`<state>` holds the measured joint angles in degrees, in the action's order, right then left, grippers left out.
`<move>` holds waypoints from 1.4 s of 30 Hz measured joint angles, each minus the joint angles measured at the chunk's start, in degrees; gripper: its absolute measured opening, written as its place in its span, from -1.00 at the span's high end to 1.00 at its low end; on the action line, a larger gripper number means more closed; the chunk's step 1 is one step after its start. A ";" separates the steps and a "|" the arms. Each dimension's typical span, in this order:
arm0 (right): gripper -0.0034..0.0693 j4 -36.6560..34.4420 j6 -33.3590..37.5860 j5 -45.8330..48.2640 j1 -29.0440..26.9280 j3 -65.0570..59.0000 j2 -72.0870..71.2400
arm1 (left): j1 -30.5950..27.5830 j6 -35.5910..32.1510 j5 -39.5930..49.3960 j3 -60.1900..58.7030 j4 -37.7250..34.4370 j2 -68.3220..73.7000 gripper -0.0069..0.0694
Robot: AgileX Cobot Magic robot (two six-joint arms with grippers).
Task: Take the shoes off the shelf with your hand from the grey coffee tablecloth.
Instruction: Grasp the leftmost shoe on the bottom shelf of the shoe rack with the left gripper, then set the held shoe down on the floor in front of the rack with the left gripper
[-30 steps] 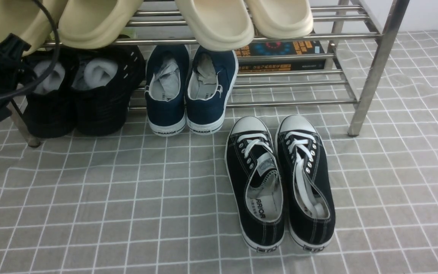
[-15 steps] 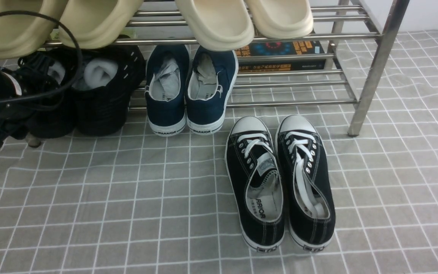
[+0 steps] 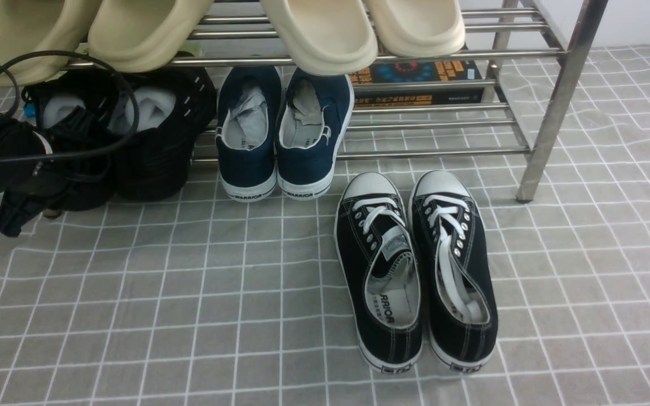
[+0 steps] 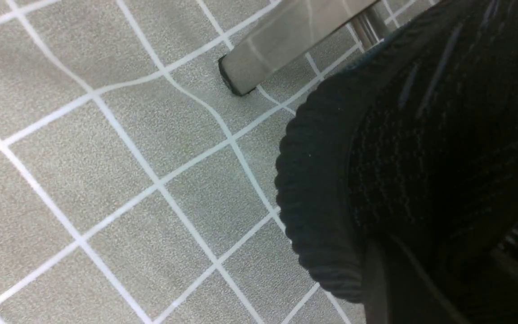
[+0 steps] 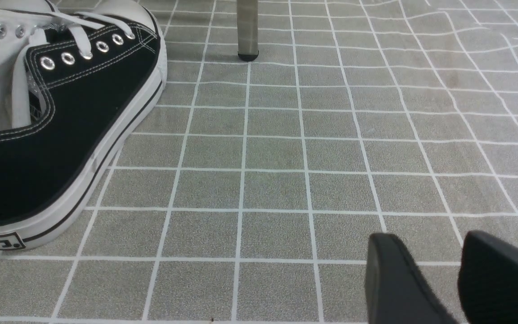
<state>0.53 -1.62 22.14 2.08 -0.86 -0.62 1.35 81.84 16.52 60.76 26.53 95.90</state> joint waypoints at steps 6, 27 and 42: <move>0.25 0.00 0.00 0.00 0.00 0.00 0.00 | 0.00 -1.52 3.39 0.00 0.06 -1.01 0.43; 0.25 0.00 0.00 0.03 0.00 0.00 0.00 | 0.00 -17.22 27.25 -2.07 -11.75 -14.52 0.43; 0.25 0.00 0.05 0.03 0.00 0.00 0.00 | 0.00 -13.78 24.71 -23.39 -15.77 -22.22 0.43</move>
<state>0.53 -1.57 22.16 2.08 -0.86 -0.62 1.35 68.06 41.23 37.37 10.76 73.68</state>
